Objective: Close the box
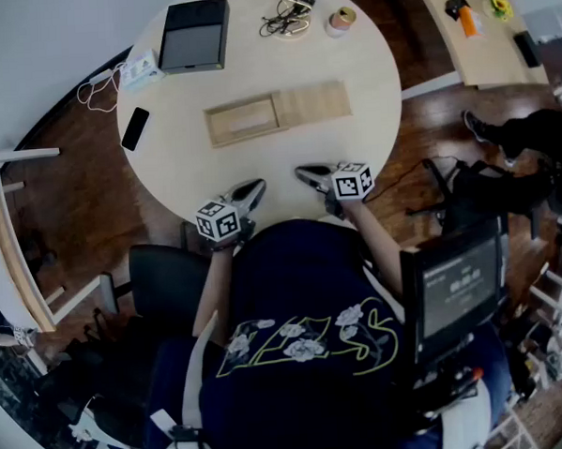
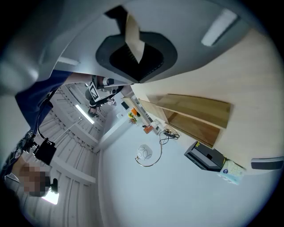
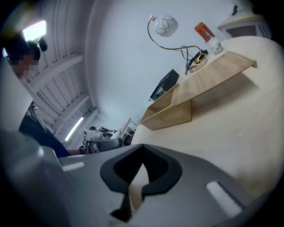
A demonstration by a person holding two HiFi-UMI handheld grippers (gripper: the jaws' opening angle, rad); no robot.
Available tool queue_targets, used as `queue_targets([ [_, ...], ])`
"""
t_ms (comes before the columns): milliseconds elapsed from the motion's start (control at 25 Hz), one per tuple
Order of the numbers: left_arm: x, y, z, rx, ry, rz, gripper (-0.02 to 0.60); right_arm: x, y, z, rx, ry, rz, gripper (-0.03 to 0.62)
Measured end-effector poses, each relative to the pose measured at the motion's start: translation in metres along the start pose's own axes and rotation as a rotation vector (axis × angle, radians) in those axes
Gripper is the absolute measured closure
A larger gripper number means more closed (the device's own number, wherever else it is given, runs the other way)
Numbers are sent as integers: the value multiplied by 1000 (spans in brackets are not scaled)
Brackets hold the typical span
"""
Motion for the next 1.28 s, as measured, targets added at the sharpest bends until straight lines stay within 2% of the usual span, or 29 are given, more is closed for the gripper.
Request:
queue_targets([
  [200,6,-4,6,1,-9,-11,577,-12,-3,-4,45,37,-75,602],
  [520,2,-2,11,-16,-20,-27,577,-15,-26,-15,-8,62,-104,602],
  [680,-2,-5,9,-16,-16,15,577,-8,-23,-5,32,37,-121,602],
  [760,-10,-2,11,32,-9,82,577,9,-12,12,78,-23,-111,602],
  [840,-24,7,17,109,20,154,577,43,12,40,188,-119,-124,603],
  [960,-62,31,40,231,146,212,577,108,57,92,395,-280,-285,603],
  [1040,-93,51,59,331,214,260,577,140,83,116,453,-380,-363,603],
  [1160,-132,80,80,451,298,372,577,170,108,128,366,-515,-381,603],
  [1280,-158,96,85,439,399,418,577,191,125,126,185,-639,-347,603],
])
Point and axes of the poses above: the fingertips, and each gripper's own axes: z backward along the fingers, x to its right, y out of its top, the point moved 6 cm from there along z, backward along the fingers, and after that the axes turned 2 degrees about y, right-handed, at the moved point
